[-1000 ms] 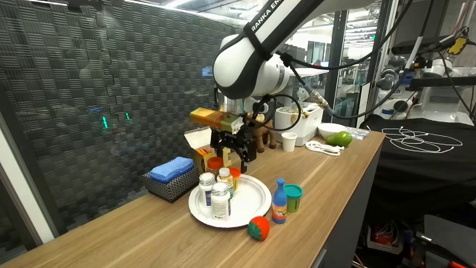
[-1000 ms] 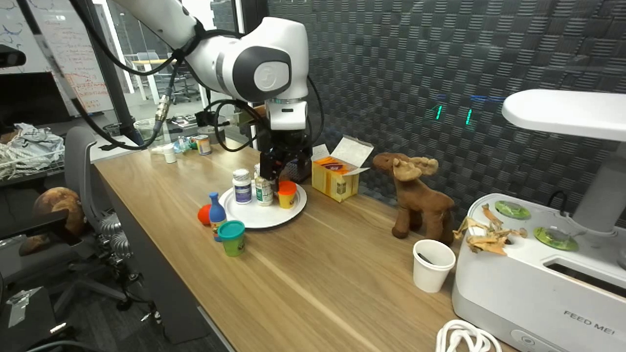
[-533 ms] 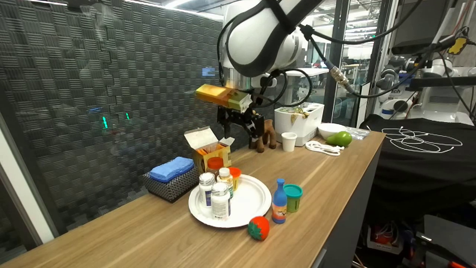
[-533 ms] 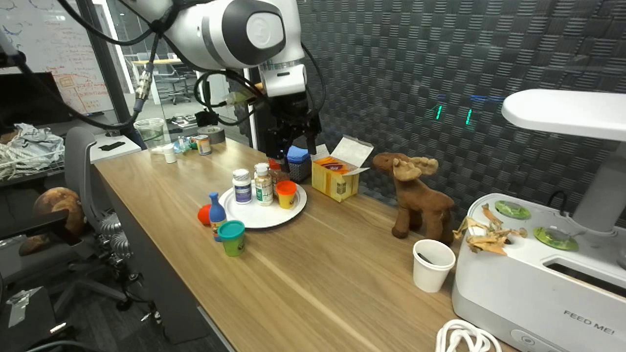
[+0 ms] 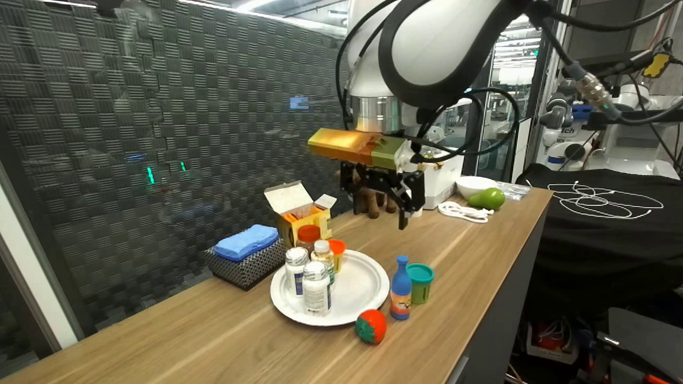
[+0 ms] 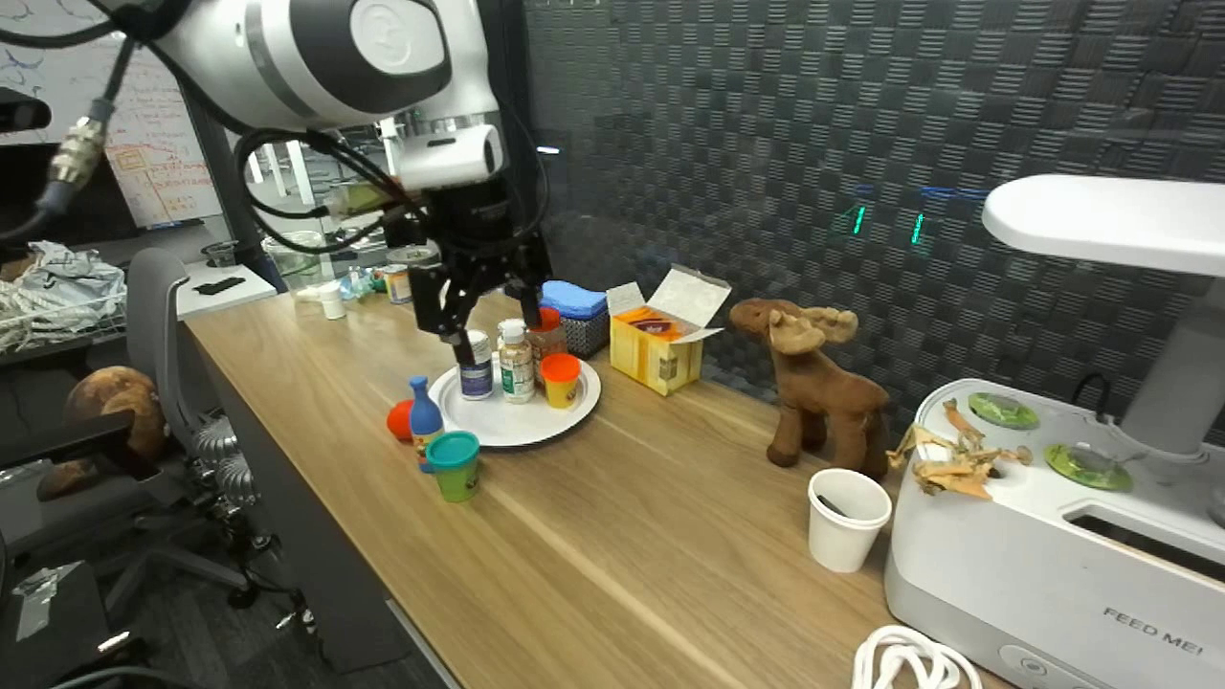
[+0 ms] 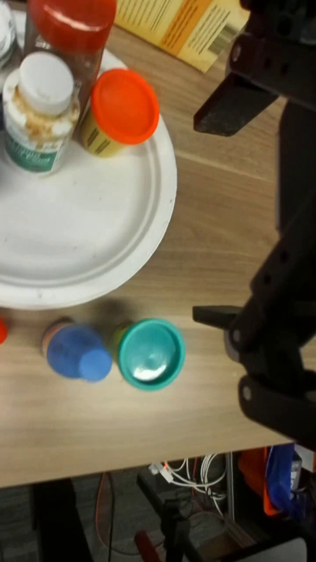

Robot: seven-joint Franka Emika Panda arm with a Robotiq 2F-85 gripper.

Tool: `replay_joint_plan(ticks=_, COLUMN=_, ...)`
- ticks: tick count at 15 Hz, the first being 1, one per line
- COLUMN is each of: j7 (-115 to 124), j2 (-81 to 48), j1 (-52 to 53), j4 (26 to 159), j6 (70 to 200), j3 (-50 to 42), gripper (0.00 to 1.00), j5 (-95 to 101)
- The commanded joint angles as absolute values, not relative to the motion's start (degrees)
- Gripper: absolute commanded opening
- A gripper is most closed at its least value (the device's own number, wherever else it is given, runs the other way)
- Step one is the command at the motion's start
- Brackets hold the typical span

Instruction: Gather all the objects surrounding the white plate and arrange them on the plate

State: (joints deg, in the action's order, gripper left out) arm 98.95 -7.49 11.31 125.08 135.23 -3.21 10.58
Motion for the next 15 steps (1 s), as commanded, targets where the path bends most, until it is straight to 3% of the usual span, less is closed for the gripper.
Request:
replay_joint_plan(ticks=1, j7=105.44, j2=-1.66, j1=10.01, j4=135.43, j6=139.63, j3=-0.54, gripper=1.00, j5=9.18)
replay_joint_plan(ticks=7, j7=112.44, j2=-0.83, j1=8.30, j4=144.50, j6=147.29, j3=0.63, gripper=1.00, j5=8.31)
replay_joint_plan(ticks=15, j7=107.69, j2=-2.52, j1=5.15, j4=147.31, j6=157.79, j3=0.15, gripper=1.00, j5=6.06)
